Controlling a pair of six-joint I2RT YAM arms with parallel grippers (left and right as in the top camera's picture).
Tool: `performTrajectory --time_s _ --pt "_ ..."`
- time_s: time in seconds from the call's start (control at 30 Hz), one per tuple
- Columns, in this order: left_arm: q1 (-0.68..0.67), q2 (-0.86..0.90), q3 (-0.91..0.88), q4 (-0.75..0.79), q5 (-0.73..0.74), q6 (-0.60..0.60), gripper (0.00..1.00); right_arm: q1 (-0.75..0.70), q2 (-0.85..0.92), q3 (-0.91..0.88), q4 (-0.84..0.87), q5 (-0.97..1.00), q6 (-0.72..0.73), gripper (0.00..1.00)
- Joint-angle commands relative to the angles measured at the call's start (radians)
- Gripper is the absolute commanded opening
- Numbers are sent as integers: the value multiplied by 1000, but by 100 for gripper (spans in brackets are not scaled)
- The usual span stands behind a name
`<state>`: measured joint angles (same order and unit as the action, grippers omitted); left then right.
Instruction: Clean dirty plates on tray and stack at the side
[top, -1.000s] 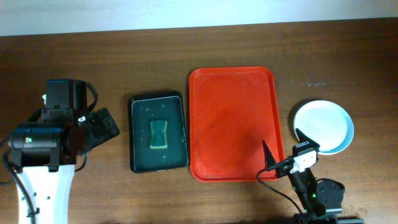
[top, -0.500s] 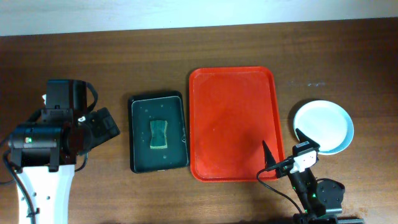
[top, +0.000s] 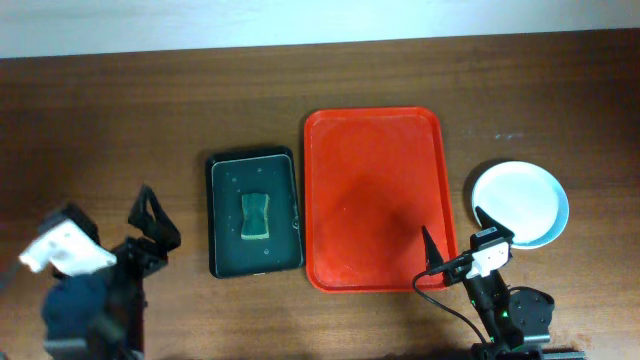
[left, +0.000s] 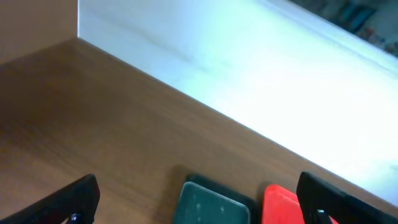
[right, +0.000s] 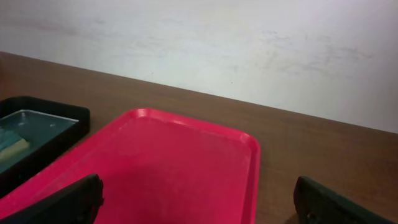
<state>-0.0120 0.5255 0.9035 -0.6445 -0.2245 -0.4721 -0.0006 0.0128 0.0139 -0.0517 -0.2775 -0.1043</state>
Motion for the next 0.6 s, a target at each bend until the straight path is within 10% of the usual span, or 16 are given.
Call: performTrajectory --time_s 0.0,0.47,0.57 --pt "16 -154 -254 177 -7 2 99 -6 -6 -8 -1 1 9 98" --pt "14 -521 -889 801 -4 2 99 -6 -6 -8 0 1 9 98" --pt "7 -521 -895 716 -16 2 99 -6 -6 -8 0 1 8 98"
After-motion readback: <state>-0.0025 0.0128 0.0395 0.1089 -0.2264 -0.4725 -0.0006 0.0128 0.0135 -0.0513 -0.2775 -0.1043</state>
